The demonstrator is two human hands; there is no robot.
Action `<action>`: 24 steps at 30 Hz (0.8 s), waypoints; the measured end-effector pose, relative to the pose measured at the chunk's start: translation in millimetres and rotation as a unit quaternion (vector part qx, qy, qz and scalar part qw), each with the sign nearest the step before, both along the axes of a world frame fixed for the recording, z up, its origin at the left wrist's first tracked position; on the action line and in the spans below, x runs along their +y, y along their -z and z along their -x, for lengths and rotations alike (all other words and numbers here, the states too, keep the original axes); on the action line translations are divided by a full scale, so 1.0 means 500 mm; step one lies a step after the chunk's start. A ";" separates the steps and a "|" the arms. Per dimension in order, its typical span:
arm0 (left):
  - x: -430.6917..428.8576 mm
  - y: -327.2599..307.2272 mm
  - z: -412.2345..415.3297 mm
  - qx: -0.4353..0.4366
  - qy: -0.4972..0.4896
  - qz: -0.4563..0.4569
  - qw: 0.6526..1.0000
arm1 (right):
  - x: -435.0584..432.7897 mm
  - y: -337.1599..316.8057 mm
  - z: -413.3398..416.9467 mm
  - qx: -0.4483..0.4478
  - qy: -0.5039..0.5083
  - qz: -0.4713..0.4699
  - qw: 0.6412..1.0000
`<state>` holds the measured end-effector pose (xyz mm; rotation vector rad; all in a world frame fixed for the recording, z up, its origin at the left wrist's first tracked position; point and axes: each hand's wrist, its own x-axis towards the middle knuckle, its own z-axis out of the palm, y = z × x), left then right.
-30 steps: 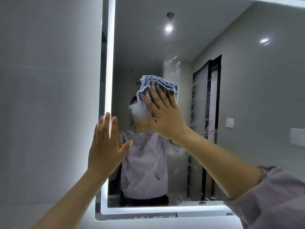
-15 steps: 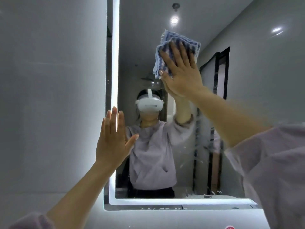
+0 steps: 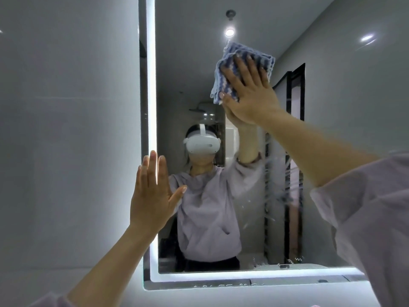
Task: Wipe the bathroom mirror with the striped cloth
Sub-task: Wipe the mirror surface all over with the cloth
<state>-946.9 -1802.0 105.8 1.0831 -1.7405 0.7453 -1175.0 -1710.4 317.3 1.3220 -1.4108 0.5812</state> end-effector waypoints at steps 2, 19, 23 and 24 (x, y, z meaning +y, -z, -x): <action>0.002 0.002 -0.001 -0.001 0.001 -0.001 1.000 | -0.004 -0.001 -0.004 -0.011 0.001 0.014 1.000; -0.005 0.004 0.000 0.001 0.015 0.024 1.000 | -0.027 0.113 -0.007 0.175 -0.021 -0.069 0.982; -0.003 0.003 0.000 -0.001 0.010 0.024 1.000 | -0.034 0.015 -0.034 0.103 0.004 -0.037 0.994; -0.002 0.002 0.000 -0.003 0.006 0.023 1.000 | -0.029 -0.001 -0.032 0.080 0.007 -0.023 0.997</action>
